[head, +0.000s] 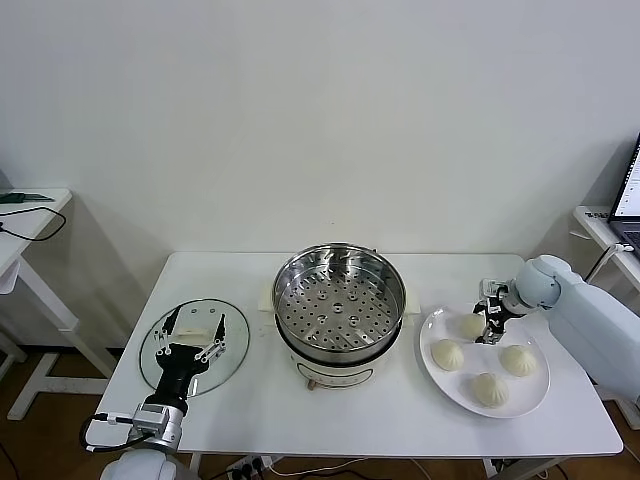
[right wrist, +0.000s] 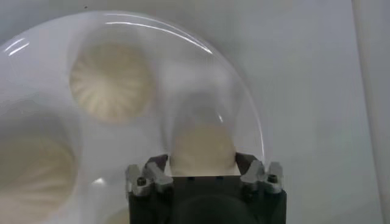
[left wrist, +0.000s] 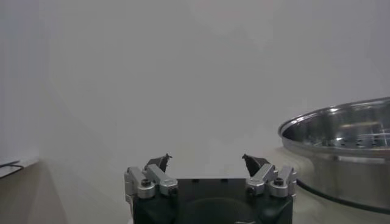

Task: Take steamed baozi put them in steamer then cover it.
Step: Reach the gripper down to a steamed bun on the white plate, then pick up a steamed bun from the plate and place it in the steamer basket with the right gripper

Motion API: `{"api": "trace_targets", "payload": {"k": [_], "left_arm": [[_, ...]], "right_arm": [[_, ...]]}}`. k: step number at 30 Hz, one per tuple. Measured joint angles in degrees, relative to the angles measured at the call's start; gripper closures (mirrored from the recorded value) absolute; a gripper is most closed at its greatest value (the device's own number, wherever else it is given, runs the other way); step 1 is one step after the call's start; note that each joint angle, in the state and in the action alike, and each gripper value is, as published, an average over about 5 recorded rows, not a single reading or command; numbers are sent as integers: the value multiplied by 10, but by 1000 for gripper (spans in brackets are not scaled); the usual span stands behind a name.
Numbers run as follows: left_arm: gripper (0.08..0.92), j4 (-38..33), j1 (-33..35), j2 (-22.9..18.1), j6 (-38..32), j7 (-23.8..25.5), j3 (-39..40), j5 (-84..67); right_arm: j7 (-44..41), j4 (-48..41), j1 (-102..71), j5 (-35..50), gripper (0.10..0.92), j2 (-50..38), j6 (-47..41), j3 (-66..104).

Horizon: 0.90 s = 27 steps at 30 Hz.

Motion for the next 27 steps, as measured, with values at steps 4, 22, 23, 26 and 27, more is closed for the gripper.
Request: {"api": "trace_targets", "payload": {"k": [4,22,23,26,27], "left_arm": [[177,0,0,0,0,0,0,0],[177,-18,10,-5,1,-4,10,9],[177,-19,11,-6,1,-4,10,10],[177,-22,14,-7,0,-4,7,11],[177,-22,15,-7,-1,-4,6,12]], "right_arm": [[-3,5,-2,-1,382,-3,1,1],[-15,131,120,63,380,-74,48,-102],[-16,141,138,67,380,-76,53,-116],[-23,171,194,79,380,-79,74,-160],[-26,180,214,83,380,-79,83,-176]]}}
